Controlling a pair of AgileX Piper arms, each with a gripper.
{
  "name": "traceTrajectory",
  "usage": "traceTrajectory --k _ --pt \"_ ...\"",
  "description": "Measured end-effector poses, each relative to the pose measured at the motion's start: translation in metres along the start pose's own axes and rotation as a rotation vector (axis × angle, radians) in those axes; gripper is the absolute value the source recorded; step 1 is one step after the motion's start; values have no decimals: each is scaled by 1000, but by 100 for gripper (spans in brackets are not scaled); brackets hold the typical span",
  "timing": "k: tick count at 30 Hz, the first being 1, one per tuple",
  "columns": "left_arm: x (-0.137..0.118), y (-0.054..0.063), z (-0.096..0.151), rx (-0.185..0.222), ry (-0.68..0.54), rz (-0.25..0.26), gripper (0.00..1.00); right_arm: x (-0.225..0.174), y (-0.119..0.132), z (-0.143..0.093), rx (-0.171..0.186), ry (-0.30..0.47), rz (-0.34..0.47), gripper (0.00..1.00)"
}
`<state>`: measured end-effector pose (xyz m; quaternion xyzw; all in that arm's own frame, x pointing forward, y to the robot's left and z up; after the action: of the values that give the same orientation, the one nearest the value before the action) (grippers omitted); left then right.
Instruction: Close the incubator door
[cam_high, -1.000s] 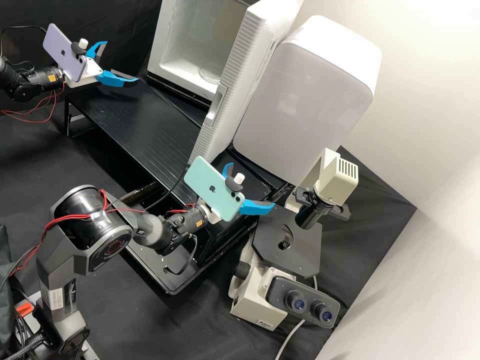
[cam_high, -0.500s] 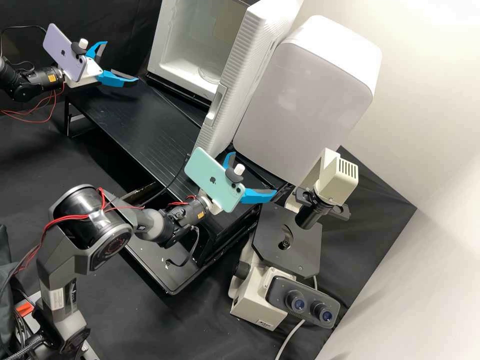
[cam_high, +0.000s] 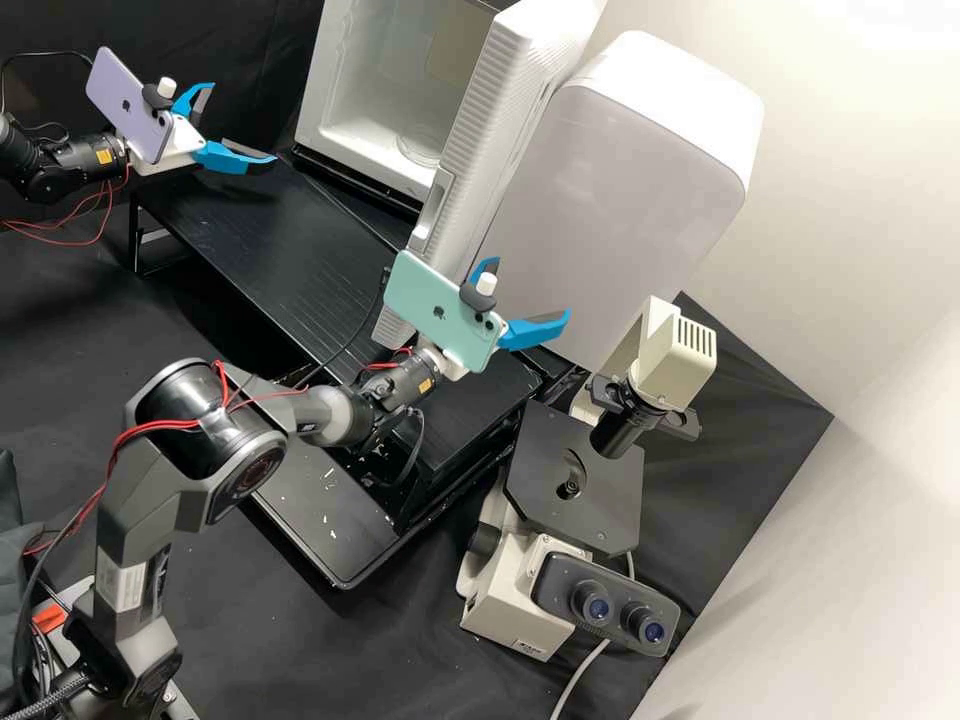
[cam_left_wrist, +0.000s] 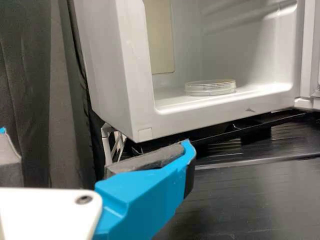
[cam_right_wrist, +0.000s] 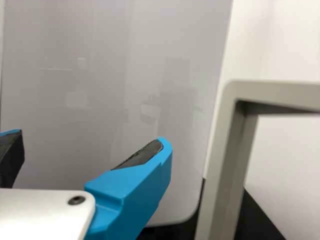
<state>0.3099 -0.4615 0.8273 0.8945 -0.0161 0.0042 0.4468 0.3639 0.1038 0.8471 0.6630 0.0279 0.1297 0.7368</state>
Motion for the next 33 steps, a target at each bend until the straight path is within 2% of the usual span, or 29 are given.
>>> traceTrajectory --k 15,19,33 --pt "0 0 0 0 0 0 100 41 -5 -28 -8 82 -20 0" --pt "0 0 0 0 0 0 100 41 -9 -34 -19 90 -27 0" --pt "0 0 0 0 0 0 100 23 -15 -52 -14 118 -83 0"
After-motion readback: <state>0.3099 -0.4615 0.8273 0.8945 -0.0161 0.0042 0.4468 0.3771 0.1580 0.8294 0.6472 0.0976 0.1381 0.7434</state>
